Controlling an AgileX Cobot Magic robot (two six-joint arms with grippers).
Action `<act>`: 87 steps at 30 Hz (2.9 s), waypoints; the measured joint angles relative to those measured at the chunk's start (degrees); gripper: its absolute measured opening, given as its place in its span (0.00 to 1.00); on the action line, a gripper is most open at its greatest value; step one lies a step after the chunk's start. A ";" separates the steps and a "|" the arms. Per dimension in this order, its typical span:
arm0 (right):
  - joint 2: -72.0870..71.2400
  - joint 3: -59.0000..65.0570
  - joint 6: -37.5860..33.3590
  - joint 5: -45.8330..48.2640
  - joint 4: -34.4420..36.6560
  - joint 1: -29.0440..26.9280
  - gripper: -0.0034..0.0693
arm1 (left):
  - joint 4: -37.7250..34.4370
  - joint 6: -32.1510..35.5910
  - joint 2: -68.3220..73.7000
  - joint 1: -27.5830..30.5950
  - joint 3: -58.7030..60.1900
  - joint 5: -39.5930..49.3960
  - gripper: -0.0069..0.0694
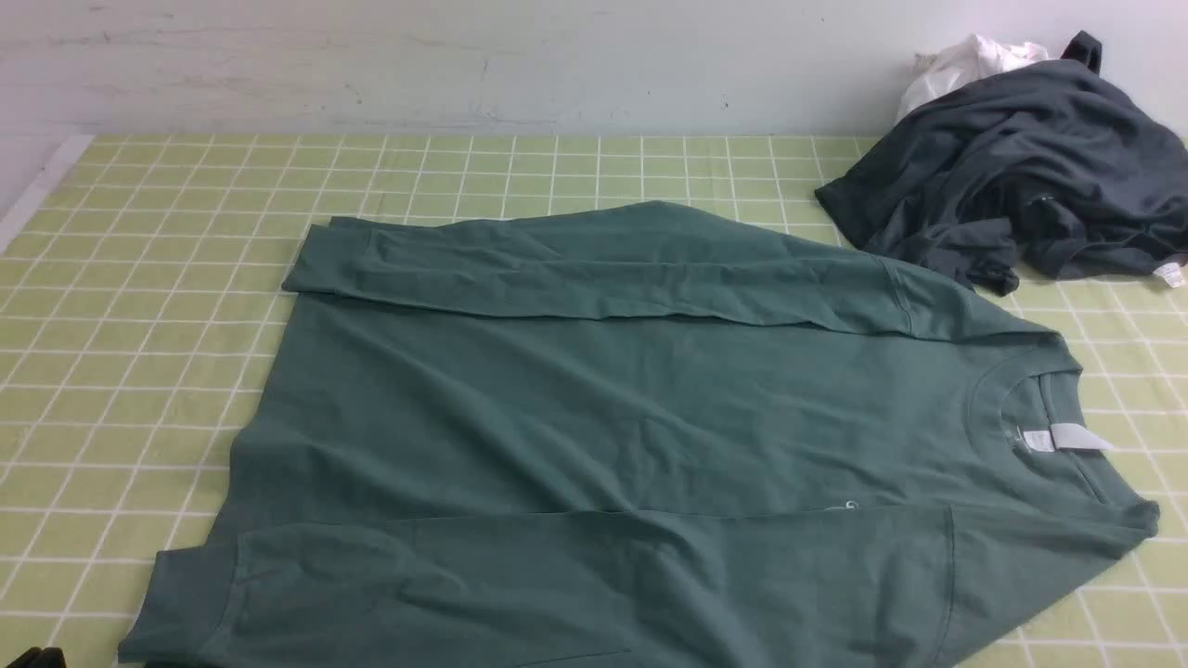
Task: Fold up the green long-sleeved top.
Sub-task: Use the left arm to clamp the cuff closest to it
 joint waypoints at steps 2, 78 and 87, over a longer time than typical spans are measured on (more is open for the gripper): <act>0.00 0.00 0.00 0.00 0.00 0.00 0.03 | 0.00 0.00 0.00 0.00 0.00 0.00 0.09; 58.27 -35.20 -6.25 27.73 6.93 19.88 0.03 | -3.19 0.01 67.17 0.00 -40.02 21.22 0.09; 66.90 -35.97 -27.48 20.74 24.71 23.22 0.03 | -4.28 0.54 87.16 3.22 -46.61 20.57 0.27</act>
